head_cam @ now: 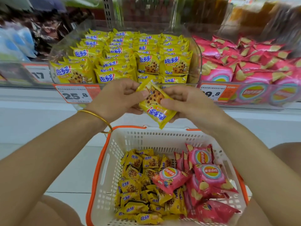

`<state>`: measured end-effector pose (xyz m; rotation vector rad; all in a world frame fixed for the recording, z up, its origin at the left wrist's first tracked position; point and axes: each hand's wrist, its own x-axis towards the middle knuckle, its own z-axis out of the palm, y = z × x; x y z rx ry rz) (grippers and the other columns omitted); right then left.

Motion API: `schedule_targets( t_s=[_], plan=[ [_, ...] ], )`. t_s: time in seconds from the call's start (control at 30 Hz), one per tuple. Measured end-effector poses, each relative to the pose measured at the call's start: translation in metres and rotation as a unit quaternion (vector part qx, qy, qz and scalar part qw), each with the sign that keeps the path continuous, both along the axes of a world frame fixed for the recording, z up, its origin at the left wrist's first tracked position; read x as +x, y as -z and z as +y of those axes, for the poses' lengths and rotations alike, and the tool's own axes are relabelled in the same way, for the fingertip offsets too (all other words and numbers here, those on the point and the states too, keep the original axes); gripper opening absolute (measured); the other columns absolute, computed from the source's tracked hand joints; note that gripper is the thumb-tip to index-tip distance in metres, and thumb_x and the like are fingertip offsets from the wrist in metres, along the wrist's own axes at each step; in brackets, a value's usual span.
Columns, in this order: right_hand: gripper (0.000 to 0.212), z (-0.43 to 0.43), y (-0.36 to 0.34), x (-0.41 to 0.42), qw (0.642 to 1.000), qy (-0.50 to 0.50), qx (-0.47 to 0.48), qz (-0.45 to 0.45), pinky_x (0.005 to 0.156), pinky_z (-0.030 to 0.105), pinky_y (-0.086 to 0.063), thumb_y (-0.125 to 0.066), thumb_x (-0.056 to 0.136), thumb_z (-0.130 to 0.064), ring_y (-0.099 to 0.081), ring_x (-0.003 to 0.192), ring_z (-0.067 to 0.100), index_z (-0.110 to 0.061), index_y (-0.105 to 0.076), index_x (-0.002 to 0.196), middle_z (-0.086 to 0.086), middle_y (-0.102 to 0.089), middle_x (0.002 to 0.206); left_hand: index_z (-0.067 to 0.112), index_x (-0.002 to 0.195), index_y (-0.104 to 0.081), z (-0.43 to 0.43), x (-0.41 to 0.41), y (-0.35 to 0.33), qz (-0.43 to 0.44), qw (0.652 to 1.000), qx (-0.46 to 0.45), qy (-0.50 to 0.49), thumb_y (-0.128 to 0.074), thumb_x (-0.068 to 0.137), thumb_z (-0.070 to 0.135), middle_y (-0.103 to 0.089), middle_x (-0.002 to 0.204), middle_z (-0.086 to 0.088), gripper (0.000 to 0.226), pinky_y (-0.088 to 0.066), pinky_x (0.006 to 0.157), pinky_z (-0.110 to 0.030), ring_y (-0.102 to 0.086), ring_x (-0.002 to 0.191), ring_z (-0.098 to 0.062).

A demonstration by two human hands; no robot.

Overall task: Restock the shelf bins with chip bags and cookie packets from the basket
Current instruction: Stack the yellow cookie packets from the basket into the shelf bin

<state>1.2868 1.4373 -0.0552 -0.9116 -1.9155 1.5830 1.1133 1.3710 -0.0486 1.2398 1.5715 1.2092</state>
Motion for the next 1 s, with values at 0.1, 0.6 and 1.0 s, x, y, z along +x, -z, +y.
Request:
schedule_targets(
  t_s=[0.1,0.6,1.0],
  plan=[
    [0.018,0.004,-0.014,-0.01,0.995,0.047,-0.045,0.08,0.057,0.029,-0.057,-0.059,0.089,-0.006,-0.066,0.066,0.014,-0.008,-0.058,0.108,0.009,-0.066,0.087,0.011,0.101,-0.055,0.001,0.003,-0.01,-0.085,0.996,0.023,-0.03,-0.063,0.085,0.011,-0.07,0.081,-0.008,0.018,-0.06,0.064,-0.031,-0.07,0.067,-0.019],
    [0.063,0.021,-0.048,-0.022,0.923,0.096,0.364,-0.086,0.073,0.007,-0.039,-0.079,0.074,-0.024,-0.047,0.084,-0.006,-0.024,-0.052,0.13,-0.021,-0.048,0.103,0.017,0.109,-0.063,0.016,-0.008,-0.033,0.293,0.93,0.214,-0.053,-0.064,0.086,0.01,-0.053,0.091,0.022,0.024,-0.035,0.075,0.003,-0.047,0.082,0.023],
    [0.042,0.069,-0.035,-0.061,0.845,0.139,0.435,-0.279,0.084,0.033,-0.041,-0.073,0.081,-0.027,-0.053,0.107,0.026,-0.019,-0.053,0.117,0.005,-0.051,0.121,0.017,0.133,-0.051,0.028,-0.026,-0.005,0.567,0.814,0.08,-0.097,-0.026,0.089,0.04,-0.043,0.145,-0.006,0.055,-0.017,0.113,-0.051,-0.033,0.137,-0.025]
  ],
)
